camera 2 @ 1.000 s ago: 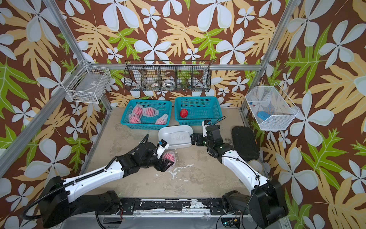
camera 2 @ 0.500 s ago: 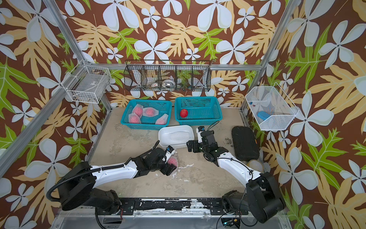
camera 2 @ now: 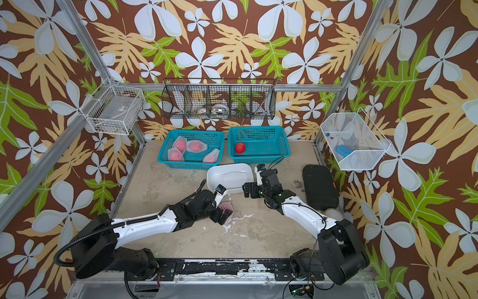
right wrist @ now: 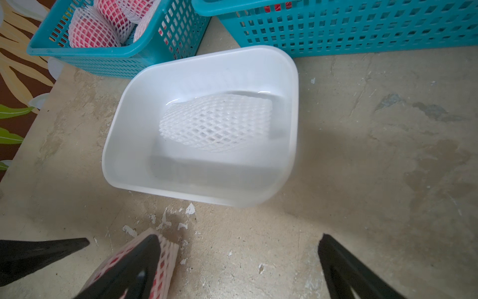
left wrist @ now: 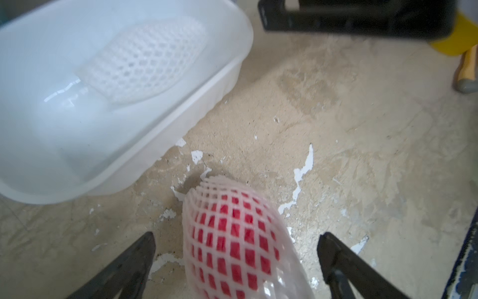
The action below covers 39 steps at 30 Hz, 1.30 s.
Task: Remove foam nets from apples
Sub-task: Place the apple at the center of the board, then remove the foam net from the apple.
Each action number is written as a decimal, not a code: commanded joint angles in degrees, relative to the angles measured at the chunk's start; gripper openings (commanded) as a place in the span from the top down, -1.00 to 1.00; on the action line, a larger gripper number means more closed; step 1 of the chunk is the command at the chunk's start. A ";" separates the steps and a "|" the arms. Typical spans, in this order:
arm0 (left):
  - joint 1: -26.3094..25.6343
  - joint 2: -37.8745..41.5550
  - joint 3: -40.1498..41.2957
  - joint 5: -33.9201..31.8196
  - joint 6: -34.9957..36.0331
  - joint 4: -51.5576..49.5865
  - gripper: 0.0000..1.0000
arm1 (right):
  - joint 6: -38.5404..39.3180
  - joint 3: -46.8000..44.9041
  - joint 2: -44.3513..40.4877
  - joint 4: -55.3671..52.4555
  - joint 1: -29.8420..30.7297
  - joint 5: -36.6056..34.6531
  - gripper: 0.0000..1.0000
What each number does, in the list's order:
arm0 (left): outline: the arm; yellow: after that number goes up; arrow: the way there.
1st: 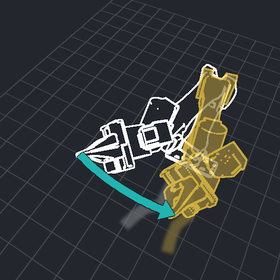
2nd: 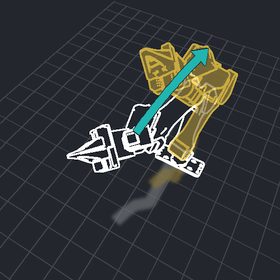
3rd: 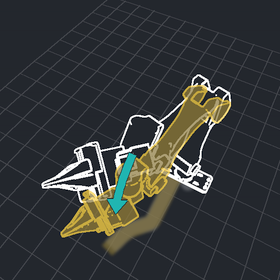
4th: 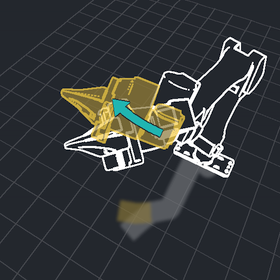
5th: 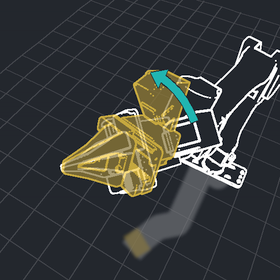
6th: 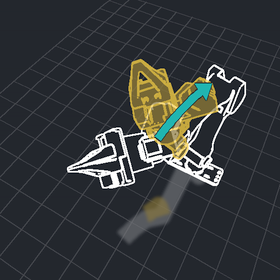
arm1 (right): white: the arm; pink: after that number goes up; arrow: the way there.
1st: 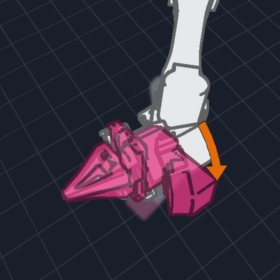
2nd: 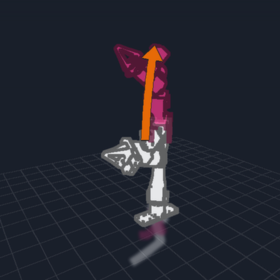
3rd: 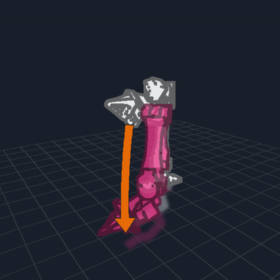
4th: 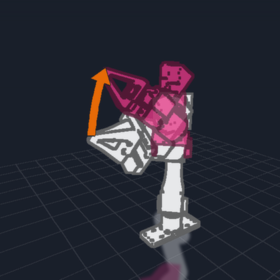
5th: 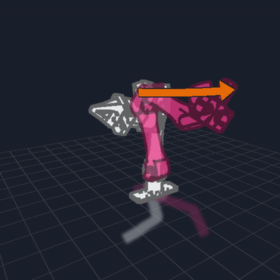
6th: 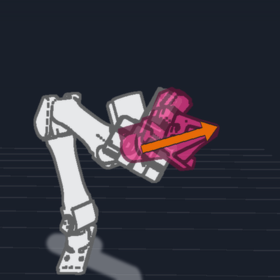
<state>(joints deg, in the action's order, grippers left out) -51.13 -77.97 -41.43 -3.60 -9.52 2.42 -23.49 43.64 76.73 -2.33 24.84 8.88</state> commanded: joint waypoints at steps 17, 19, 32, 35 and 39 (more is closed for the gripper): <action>26.00 7.81 6.22 18.38 -13.62 -3.92 -0.99 | 1.08 2.34 -5.31 -23.29 28.75 -7.07 -0.79; 26.02 7.15 7.53 18.86 -13.75 -2.46 -1.00 | 0.46 0.79 -6.60 -23.28 28.77 -6.87 -0.87; 26.02 6.87 10.53 20.03 -14.30 -0.11 -1.00 | -1.86 4.67 7.79 -20.39 29.01 -0.98 -0.89; 26.02 6.81 10.93 19.77 -14.30 -0.31 -1.00 | -3.90 4.94 8.52 -19.41 29.30 -2.29 -0.84; 26.02 6.35 11.59 19.94 -14.55 0.33 -1.00 | -5.08 6.26 9.56 -20.17 29.30 -3.89 -0.65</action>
<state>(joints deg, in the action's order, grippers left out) -25.28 -71.46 -30.15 15.75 -23.57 1.45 -26.81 49.04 85.80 -22.63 54.06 6.98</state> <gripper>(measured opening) 0.998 0.850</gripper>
